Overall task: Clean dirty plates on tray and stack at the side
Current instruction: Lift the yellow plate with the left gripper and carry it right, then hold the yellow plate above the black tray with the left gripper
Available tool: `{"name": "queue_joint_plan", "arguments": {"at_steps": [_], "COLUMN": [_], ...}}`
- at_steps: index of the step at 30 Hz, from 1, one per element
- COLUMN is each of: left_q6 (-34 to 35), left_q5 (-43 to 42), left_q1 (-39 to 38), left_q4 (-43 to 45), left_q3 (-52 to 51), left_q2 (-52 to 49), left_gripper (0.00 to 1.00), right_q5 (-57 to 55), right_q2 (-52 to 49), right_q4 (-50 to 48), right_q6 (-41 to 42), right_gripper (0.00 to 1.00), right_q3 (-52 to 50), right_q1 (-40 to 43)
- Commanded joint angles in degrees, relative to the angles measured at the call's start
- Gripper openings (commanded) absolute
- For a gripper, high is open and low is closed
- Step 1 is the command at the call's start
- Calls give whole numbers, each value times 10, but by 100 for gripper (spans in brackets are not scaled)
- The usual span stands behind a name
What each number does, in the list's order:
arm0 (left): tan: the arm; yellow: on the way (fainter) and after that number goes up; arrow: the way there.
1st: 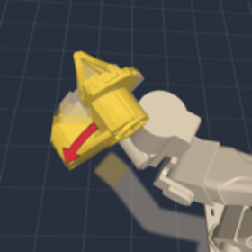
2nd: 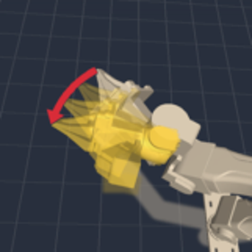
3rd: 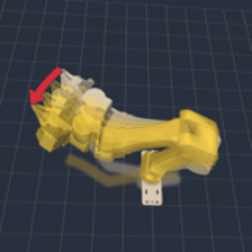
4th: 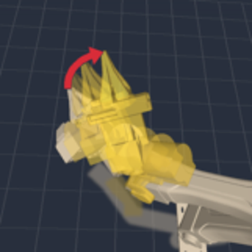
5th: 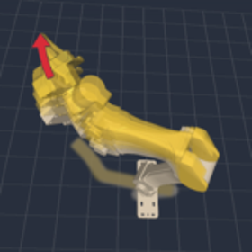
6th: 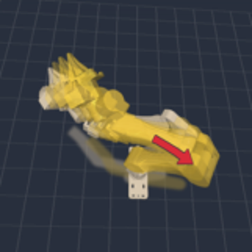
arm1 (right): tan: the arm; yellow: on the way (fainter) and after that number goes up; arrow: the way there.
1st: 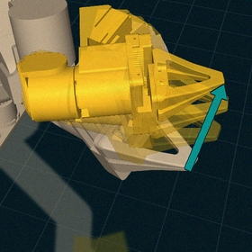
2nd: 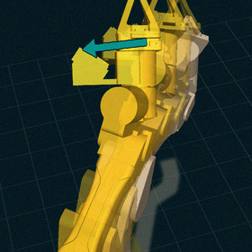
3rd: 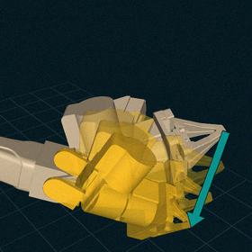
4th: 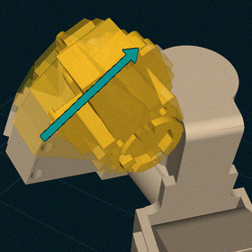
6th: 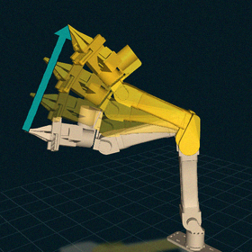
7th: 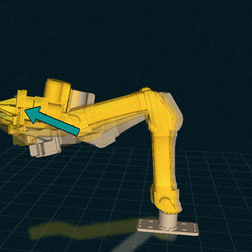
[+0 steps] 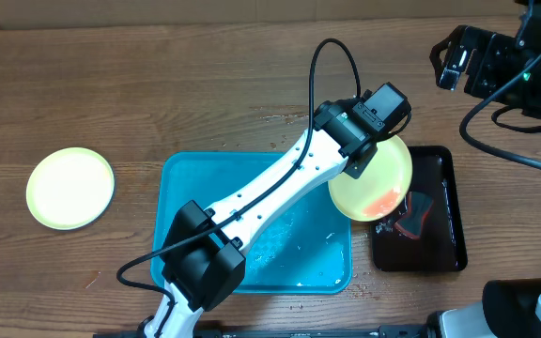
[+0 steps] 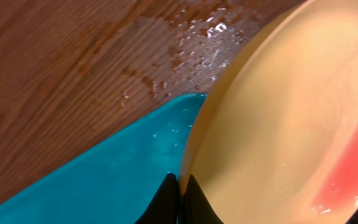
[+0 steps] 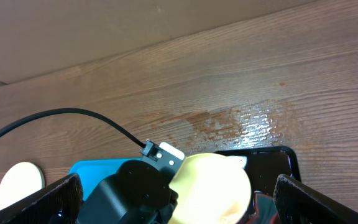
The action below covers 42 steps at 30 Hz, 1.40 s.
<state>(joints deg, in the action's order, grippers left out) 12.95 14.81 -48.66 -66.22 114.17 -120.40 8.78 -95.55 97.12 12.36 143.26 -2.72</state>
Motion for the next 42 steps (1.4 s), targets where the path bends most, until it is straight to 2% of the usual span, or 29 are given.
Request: {"name": "queue_joint_plan", "arguments": {"at_steps": [1,20,27,32,36,42], "left_q6": [-10,-66,-105,-161,-251,-336], "left_q5": [53,233,266,307,351,418], "left_q1": [-4,-118,-144,-172,-198,-218], "left_q4": [-5,35,70,116,153,198], "left_q3": [17,17,17,17,17,17], "left_q2": [-2,-2,-2,-2,-2,-2], "left_gripper": [4,4,4,4,4,4], "right_q5": [3,-27,-27,-27,-27,-27], "right_q2": [14,28,46,49,49,49], "right_q4": [-5,-110,-150,-151,-146,-139], "right_q6": [-4,-2,-2,-2,-2,-2], "right_gripper": [100,100,100,100,100,100], "right_q3": [13,16,16,16,16,16], "right_q1": [2,2,2,2,2,2]}}
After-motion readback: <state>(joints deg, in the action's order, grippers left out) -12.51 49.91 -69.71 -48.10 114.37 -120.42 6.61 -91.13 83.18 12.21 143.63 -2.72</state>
